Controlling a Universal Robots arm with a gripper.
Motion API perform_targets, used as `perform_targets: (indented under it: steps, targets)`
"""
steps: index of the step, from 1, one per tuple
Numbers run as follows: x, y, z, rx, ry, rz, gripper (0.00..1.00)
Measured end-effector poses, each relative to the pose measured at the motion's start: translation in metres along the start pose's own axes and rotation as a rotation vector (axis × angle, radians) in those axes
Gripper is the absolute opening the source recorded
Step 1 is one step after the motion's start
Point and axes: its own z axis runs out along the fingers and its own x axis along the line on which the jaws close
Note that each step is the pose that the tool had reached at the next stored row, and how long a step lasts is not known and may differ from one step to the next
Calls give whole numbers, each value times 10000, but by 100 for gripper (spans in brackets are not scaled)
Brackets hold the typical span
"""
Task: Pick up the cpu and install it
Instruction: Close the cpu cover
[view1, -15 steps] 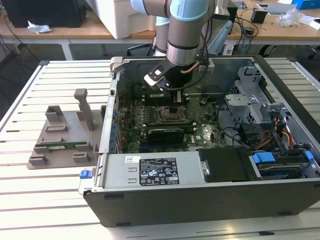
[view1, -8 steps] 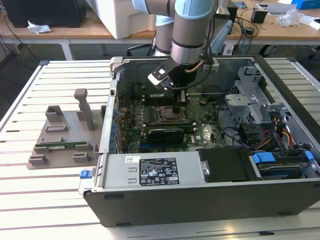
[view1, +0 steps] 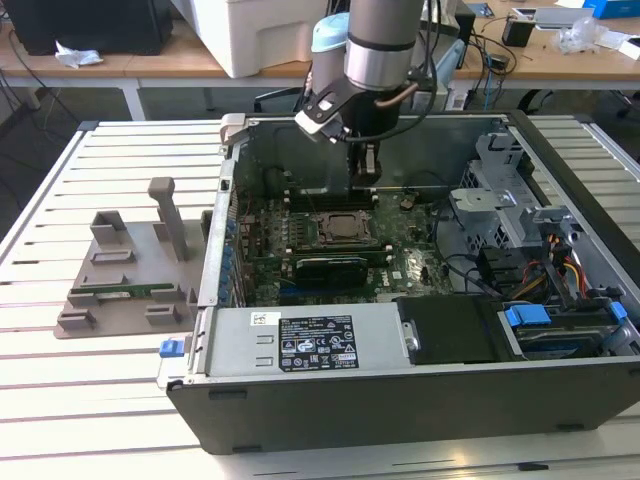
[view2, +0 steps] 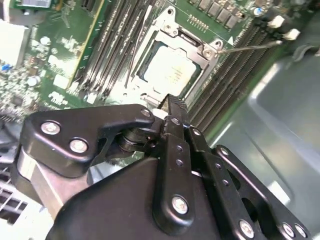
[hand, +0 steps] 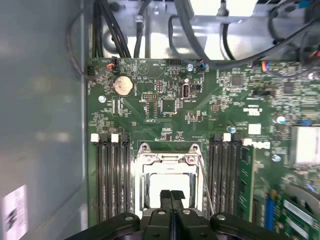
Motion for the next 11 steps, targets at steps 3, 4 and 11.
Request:
perform_targets:
  steps: [3,4,11]
  targets:
    - [-2,-5,-107,0,-1,-1,11]
    - [-1,-5,-107,-1,3,-1,11]
    - [-2,-5,-110,-1,1,0,11]
